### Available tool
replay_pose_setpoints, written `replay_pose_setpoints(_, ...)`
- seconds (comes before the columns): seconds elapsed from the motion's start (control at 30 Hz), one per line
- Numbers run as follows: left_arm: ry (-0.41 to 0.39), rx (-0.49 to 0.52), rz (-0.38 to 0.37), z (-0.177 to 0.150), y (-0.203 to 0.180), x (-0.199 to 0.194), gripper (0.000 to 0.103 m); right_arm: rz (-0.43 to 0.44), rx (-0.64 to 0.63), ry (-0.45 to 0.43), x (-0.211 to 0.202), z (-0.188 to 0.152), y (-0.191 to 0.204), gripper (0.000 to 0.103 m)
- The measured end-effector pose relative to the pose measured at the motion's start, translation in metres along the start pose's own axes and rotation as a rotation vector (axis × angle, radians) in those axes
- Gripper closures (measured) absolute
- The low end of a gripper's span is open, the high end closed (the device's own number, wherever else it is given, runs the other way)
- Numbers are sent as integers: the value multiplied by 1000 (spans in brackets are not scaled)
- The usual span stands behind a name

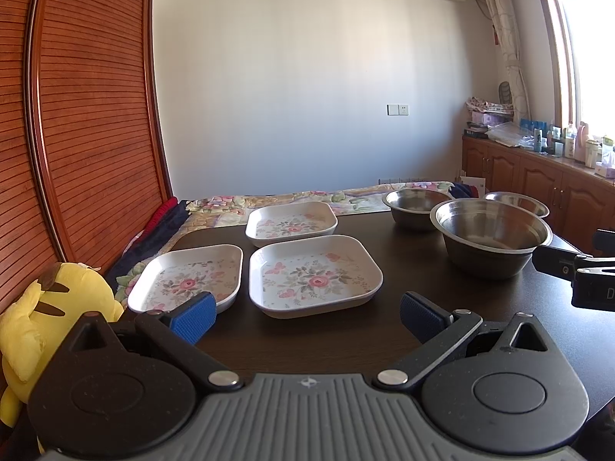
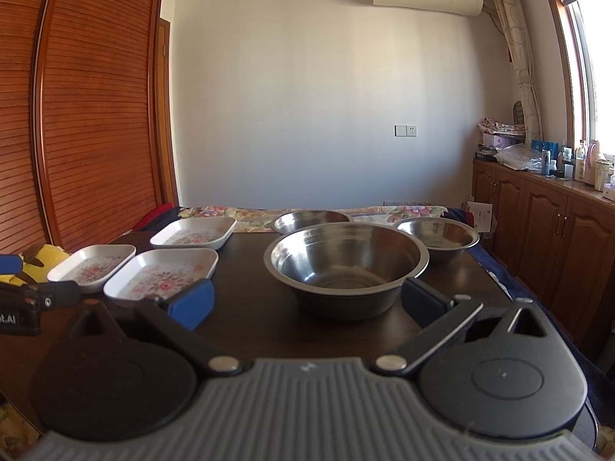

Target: Organize plates and bowls

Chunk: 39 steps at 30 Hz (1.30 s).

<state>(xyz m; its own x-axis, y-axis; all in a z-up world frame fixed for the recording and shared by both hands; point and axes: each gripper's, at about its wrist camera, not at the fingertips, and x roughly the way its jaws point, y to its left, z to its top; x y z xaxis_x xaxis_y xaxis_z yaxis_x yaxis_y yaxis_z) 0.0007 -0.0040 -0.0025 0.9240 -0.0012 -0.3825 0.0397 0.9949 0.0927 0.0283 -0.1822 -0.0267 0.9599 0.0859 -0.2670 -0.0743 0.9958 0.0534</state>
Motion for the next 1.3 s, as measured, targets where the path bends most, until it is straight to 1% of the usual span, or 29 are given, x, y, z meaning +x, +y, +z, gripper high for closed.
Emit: replay_pose_setpoints(1.3,4,2,-6,-2,-2,-2,1,0,0,-2,-1,0,-1,0)
